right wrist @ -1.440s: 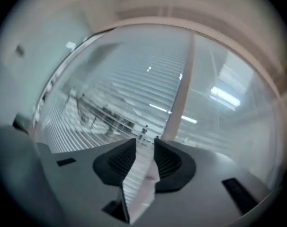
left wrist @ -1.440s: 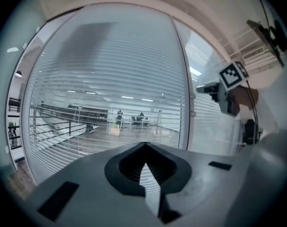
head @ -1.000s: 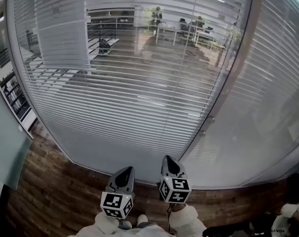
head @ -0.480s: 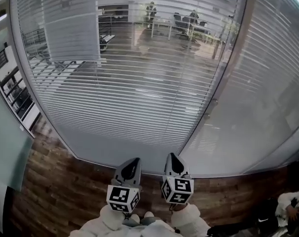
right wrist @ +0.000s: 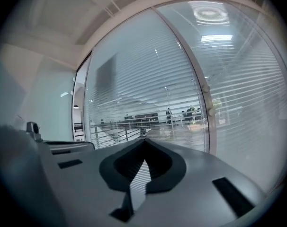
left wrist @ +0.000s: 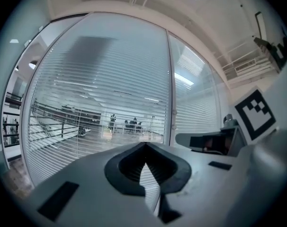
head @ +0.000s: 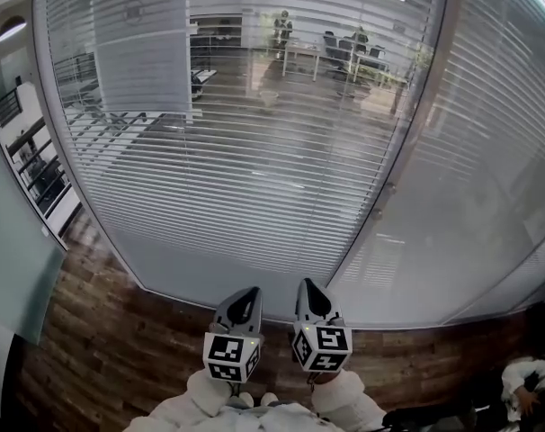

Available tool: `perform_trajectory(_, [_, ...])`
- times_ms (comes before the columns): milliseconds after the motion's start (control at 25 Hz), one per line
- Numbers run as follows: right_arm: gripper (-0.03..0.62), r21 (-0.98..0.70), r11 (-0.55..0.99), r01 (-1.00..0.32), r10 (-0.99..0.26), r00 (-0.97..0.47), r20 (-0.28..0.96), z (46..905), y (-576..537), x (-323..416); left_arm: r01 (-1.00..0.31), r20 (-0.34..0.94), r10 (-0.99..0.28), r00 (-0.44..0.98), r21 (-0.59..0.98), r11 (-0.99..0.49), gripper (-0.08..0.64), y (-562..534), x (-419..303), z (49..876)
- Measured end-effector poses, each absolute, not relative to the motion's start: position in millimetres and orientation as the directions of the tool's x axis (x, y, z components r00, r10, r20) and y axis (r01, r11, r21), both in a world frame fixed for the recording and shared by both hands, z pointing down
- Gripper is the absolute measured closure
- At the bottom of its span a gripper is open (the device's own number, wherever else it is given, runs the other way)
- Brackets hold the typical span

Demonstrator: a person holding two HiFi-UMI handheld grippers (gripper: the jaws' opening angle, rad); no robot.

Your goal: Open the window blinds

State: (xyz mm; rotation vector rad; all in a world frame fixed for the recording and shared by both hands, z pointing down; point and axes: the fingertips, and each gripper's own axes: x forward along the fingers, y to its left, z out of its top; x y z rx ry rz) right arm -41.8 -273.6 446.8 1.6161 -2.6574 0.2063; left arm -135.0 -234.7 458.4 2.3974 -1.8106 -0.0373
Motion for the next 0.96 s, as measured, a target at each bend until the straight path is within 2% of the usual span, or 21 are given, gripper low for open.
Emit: perform_trajectory(960, [0.580, -0.068, 0.475, -0.877, -0.871, -0.480, 0.100, 445.6, -269.0, -47.9, -0.956, 0.078, -0.957, 0.278, 0.121, -0.268, 0.558, -230.3, -132.4, 462.6])
